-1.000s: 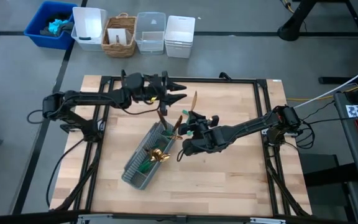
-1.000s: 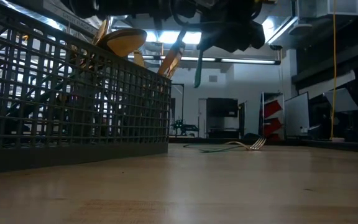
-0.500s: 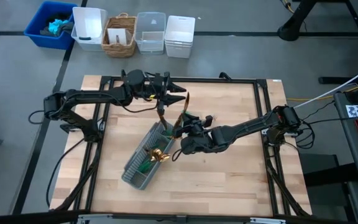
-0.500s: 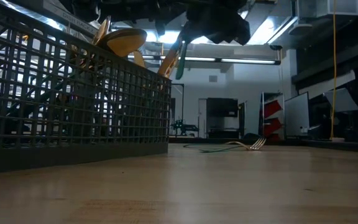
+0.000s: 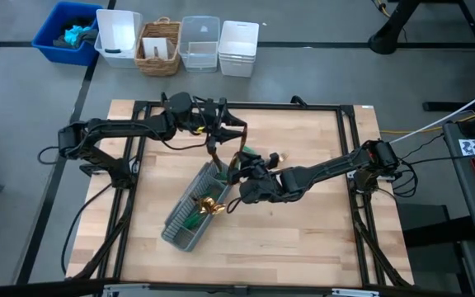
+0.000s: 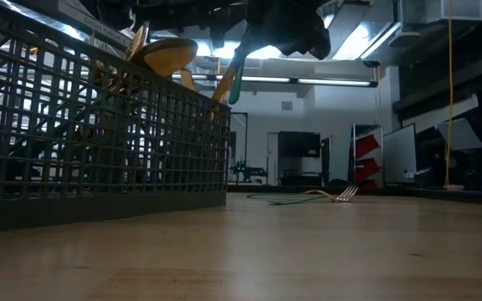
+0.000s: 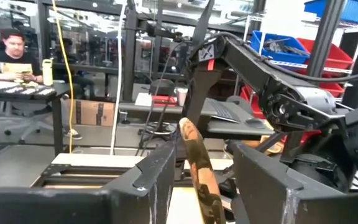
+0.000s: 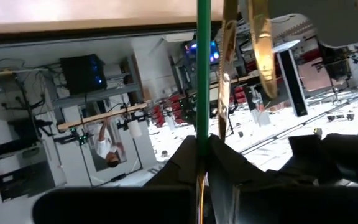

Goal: Sort silverware
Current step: Put the green knife into the silverware basket

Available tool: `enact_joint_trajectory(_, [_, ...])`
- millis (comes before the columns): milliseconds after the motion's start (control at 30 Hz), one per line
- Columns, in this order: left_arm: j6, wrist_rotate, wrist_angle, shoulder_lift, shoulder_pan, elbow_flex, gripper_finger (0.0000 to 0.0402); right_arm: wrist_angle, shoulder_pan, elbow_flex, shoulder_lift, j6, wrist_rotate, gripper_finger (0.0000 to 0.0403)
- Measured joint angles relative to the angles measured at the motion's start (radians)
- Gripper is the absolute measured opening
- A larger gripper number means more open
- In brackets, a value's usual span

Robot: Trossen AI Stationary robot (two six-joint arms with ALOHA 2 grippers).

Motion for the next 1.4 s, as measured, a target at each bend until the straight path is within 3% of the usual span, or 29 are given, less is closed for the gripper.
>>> enact_joint_trajectory(233, [0.037, 0.006, 0.001, 0.019, -0.015, 0.000, 0.0133, 0.053, 0.000, 0.000, 0.000, -0.004, -0.020, 0.0019])
enact_joint_trajectory(533, [0.114, 0.016, 0.013, 0.019, -0.020, 0.000, 0.0011, 0.050, 0.000, 0.000, -0.001, -0.012, -0.018, 0.0019])
enact_joint_trajectory(700, [0.073, 0.014, 0.012, 0.019, -0.019, 0.000, 0.0008, 0.051, -0.001, -0.001, -0.001, -0.006, -0.018, 0.0029])
enact_joint_trajectory(933, [0.067, 0.010, 0.010, 0.018, -0.019, 0.000, 0.0002, 0.051, -0.003, -0.001, -0.001, 0.029, -0.011, 0.0074])
enact_joint_trajectory(1200, [0.059, 0.001, 0.008, -0.026, -0.009, -0.002, 0.0000, 0.126, 0.001, 0.000, -0.001, 0.218, -0.016, 0.0100])
enact_joint_trajectory(1400, [0.056, 0.004, 0.000, -0.096, 0.004, -0.002, 0.0000, 0.177, 0.001, 0.000, -0.001, 0.349, 0.095, 0.0091])
